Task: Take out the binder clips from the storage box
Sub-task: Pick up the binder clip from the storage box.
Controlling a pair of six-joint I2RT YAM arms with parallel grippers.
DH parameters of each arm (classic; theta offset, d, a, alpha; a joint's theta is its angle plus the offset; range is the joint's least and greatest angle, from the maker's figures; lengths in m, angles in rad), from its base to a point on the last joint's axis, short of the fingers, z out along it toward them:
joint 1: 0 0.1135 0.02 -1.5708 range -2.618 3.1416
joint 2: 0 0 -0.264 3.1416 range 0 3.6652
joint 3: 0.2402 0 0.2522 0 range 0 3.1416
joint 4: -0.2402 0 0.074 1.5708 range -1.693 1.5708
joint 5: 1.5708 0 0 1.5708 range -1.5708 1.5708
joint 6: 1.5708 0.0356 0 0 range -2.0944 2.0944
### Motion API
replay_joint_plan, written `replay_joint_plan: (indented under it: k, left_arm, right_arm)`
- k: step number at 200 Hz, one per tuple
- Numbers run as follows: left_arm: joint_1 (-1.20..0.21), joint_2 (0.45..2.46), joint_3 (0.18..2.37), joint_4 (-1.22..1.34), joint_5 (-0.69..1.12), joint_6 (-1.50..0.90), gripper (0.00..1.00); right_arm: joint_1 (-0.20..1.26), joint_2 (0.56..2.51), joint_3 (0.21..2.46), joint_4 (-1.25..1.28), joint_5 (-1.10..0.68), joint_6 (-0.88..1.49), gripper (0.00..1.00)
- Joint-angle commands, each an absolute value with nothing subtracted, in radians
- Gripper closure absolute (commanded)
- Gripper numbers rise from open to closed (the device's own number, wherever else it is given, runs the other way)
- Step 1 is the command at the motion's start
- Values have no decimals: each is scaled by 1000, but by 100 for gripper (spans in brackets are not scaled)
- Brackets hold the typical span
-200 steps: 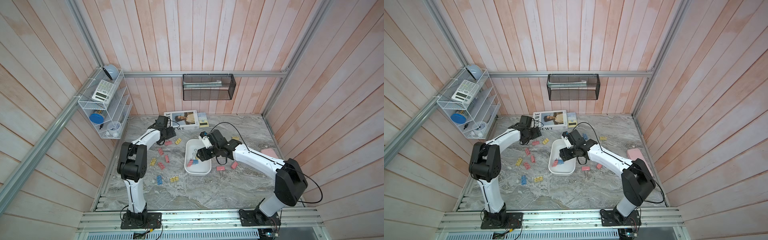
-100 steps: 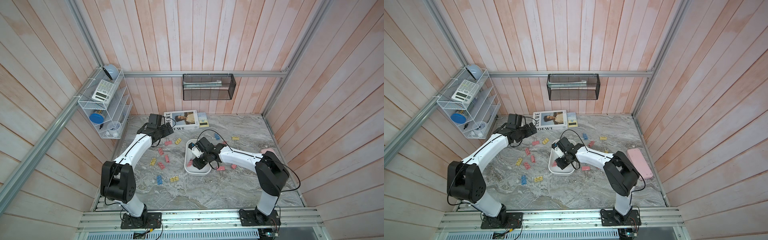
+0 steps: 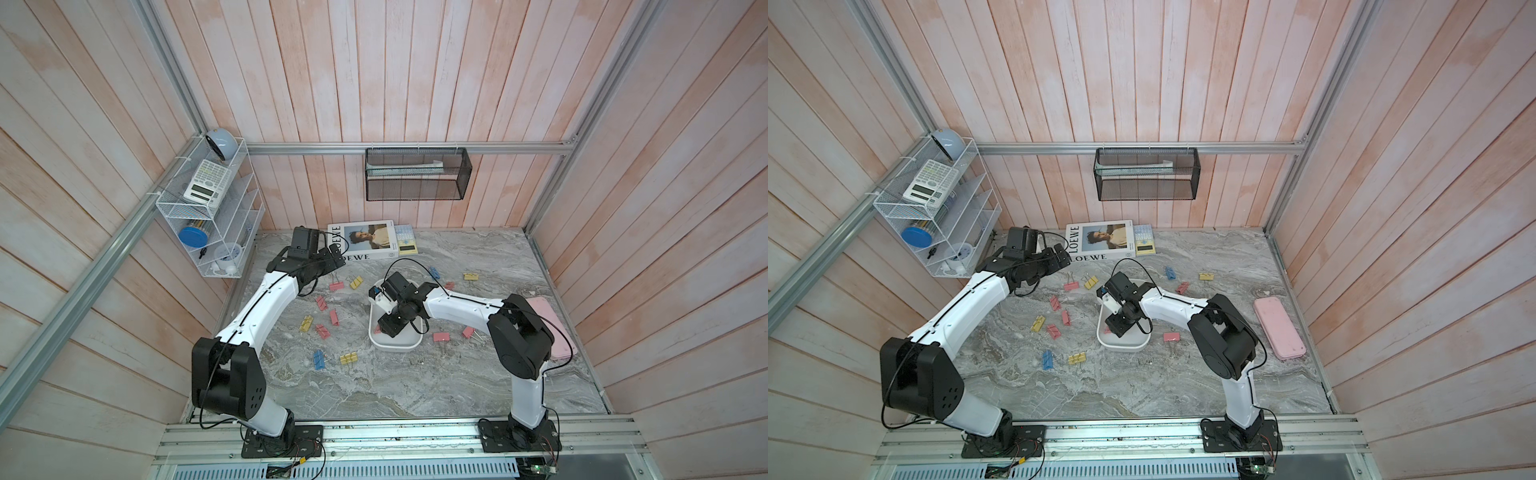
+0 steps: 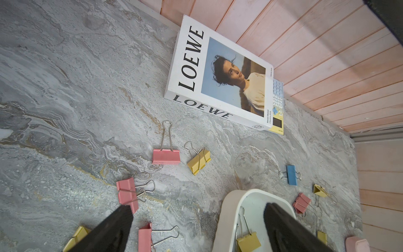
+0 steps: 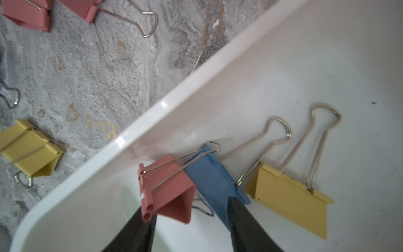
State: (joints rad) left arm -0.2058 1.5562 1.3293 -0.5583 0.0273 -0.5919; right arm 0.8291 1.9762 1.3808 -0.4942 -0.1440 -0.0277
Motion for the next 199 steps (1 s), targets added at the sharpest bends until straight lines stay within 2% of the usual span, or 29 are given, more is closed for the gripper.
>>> replay_joint_plan:
  k: [1, 25, 59, 73, 103, 148, 199]
  left_arm:
    - [-203, 1535, 1316, -581, 39, -588, 0]
    - [-203, 1531, 1311, -584, 36, -587, 0]
    - [-203, 1526, 1306, -589, 34, -583, 0]
    - [-203, 1524, 1303, -591, 35, -582, 0]
    - [-203, 1522, 1299, -589, 34, -584, 0]
    - [-204, 1523, 1296, -580, 40, -594, 0]
    - [-204, 1510, 1296, -574, 44, -601, 0]
  right_arm:
    - [837, 1999, 1409, -503, -186, -31, 42]
    - [838, 2010, 1409, -480, -245, -13, 47]
    - [835, 2022, 1408, -457, -280, 3, 68]
    - [836, 2015, 1406, -454, -275, 7, 71]
    - [832, 1989, 1384, -440, -265, 17, 85]
    - [809, 1927, 1353, -443, -275, 42, 99]
    - [767, 1799, 1302, -442, -275, 83, 100]
